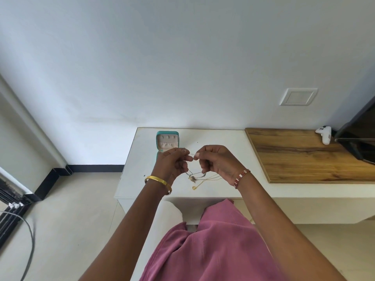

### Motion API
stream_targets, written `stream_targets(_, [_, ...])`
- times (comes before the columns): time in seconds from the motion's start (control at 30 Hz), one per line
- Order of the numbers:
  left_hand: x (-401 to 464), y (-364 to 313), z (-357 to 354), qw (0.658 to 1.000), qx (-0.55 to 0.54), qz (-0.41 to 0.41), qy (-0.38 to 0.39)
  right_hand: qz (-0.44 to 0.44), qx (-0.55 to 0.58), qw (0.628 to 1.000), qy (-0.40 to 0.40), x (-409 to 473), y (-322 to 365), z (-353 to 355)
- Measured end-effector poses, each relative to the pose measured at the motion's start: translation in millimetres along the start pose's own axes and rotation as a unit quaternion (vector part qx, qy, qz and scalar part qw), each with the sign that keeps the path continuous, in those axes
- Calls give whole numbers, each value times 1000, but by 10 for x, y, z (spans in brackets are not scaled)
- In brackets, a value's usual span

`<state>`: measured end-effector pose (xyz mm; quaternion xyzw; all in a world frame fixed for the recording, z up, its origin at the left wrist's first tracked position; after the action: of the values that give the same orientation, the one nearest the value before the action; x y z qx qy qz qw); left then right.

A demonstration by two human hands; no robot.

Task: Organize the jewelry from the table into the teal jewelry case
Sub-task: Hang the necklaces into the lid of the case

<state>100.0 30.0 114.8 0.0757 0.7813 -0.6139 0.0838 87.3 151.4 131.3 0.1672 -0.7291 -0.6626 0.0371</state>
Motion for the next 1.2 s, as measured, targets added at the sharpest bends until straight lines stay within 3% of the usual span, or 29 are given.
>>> stream_targets(0.3, [-17, -11, -28, 1000, -14, -11, 14, 25, -92, 995, -1, -50, 34, -17])
stream_targets(0.63, [-10, -37, 3, 996, 71, -55, -12, 31, -102, 994, 17, -91, 19, -134])
stream_targets(0.9, [25, 21, 14, 988, 138, -58, -36, 76, -219, 973, -24, -67, 147, -77])
stream_targets(1.07, [-18, 76, -39, 995, 90, -30, -7, 88, -284, 954, -23, -41, 165, -82])
stream_targets(1.2, [-41, 122, -36, 998, 67, -4, 2, 68, -273, 960, 3, -51, 119, -118])
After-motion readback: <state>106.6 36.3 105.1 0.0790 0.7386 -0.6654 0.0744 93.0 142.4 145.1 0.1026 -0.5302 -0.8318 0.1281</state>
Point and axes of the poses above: each hand's wrist, its own x-axis towards the middle knuckle, its own z-axis out of the back of the hand, y = z × x, the point moved 9 cm from there along x, towards the middle knuckle, and after that the axes turned 9 degrees about x, right-handed, at the moved point
